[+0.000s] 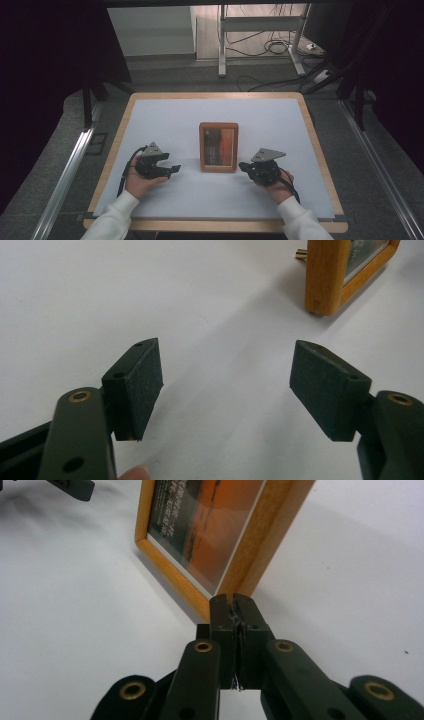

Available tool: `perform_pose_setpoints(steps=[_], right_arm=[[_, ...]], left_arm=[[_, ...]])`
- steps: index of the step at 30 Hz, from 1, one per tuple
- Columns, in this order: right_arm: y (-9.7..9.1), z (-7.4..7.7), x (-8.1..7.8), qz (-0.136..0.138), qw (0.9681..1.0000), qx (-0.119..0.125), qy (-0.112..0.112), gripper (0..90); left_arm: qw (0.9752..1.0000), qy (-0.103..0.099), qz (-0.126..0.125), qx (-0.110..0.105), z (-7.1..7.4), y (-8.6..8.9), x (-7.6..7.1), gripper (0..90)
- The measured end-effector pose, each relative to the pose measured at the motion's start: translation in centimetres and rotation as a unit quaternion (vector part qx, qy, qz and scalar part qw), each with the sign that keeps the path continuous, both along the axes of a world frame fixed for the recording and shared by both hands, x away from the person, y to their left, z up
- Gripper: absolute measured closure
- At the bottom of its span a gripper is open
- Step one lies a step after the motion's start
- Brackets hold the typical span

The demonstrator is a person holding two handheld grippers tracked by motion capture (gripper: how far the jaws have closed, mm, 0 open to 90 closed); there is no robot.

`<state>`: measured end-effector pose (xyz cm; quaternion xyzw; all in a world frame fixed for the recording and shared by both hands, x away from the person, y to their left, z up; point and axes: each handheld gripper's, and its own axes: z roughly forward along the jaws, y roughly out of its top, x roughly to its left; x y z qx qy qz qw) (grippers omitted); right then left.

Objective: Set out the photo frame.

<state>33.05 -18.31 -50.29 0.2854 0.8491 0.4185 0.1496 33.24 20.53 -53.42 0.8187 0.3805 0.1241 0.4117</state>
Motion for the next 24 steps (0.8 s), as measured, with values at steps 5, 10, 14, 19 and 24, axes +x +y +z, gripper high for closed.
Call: perform_pose_setpoints(steps=[5, 10, 14, 19, 24], right_arm=[[-1.2, 0.3, -0.2, -0.014, 0.9998, 0.011, 0.004, 79.0], [-3.1, 0.4, -0.7, -0.054, 0.9982, 0.026, 0.003, 45.4], [-4.8, 0.3, -1.3, -0.076, 0.9964, 0.035, 0.011, 32.6], [-7.8, -0.3, -2.9, -0.103, 0.9943, 0.027, 0.006, 26.9], [-10.6, -0.4, -4.2, -0.138, 0.9897, 0.037, -0.007, 25.3]], left_arm=[[1.0, -0.002, 0.001, -0.001, 0.1, 0.1, -0.2, 28.9], [1.0, -0.004, 0.0, -0.001, 0.1, 0.0, -0.3, 28.9], [0.9999, -0.008, 0.005, -0.006, 0.3, 0.0, -0.5, 28.9], [0.9999, -0.01, 0.009, -0.008, 0.4, 0.0, -1.0, 29.0], [0.9998, -0.014, 0.013, -0.008, 0.6, 0.0, -1.6, 29.0]])
